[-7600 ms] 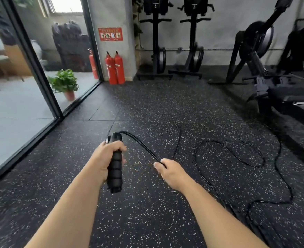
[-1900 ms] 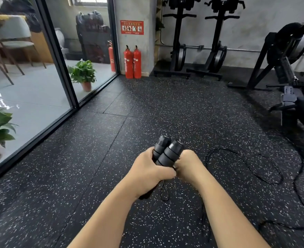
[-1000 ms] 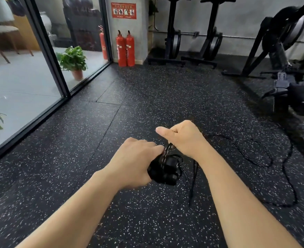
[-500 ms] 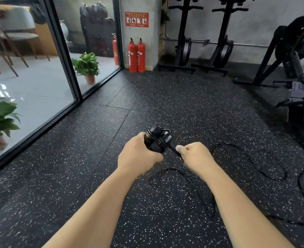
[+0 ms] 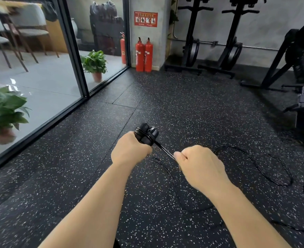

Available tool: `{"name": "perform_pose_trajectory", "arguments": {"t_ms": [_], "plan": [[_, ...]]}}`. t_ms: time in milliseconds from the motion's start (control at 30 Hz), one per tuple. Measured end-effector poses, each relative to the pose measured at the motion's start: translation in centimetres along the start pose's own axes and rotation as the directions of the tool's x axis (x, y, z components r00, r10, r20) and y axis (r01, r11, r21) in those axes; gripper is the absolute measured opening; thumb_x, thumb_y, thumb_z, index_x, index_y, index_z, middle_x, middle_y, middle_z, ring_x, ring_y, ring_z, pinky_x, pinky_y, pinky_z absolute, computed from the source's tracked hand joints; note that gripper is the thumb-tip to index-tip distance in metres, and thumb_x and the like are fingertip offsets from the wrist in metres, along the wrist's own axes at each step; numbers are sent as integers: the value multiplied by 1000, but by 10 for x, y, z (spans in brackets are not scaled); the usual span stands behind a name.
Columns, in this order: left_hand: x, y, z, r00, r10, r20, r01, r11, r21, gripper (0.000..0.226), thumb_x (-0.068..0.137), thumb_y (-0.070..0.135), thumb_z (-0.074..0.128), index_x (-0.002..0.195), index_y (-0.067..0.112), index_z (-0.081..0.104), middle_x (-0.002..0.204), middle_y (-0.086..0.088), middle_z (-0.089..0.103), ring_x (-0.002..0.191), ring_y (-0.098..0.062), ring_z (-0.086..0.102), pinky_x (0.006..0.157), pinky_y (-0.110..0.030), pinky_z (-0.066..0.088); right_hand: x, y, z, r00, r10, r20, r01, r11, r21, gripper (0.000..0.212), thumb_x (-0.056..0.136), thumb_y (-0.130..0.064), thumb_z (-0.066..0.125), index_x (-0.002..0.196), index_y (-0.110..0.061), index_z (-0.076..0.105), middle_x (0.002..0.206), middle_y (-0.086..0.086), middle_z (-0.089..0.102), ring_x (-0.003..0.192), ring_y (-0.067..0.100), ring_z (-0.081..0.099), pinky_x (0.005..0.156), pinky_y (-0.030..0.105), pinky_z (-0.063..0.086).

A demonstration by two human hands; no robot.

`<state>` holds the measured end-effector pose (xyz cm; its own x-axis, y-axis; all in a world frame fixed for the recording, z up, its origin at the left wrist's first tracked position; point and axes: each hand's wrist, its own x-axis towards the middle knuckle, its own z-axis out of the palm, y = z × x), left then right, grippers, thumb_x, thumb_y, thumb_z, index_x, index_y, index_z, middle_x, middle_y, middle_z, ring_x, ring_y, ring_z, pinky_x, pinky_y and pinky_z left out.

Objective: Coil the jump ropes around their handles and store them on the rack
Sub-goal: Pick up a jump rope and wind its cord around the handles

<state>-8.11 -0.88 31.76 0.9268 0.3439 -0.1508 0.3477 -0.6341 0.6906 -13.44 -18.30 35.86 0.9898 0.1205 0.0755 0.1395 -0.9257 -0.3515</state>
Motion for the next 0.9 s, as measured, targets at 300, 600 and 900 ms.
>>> {"name": "perform_pose_trajectory", "arguments": {"t_ms": [300,600,900], "plan": [[-32,24,32,822,542,176,-506,552,663,21,84,26,56,101,23,45,101,2,65,100,-26,64,77,-37,32,-10,-11,-31,956,-256,145,274,954,-124,32,99,-41,43,74,-21,47,89,-2,61,80,19,51,69,31,36],[-50,35,32,460,800,386,-864,303,402,21,84,37,54,90,30,35,82,10,54,82,-17,59,79,-34,41,23,65,-18,987,-130,97,64,862,503,44,88,-49,61,63,-13,54,52,-6,44,51,13,38,57,35,34],[-65,40,39,635,699,328,-740,673,-3,41,60,44,69,91,22,53,81,8,63,77,-17,62,70,-37,51,25,75,-7,929,-195,314,-240,328,914,36,88,-39,59,65,-11,64,66,6,61,56,16,55,57,24,48]]}}
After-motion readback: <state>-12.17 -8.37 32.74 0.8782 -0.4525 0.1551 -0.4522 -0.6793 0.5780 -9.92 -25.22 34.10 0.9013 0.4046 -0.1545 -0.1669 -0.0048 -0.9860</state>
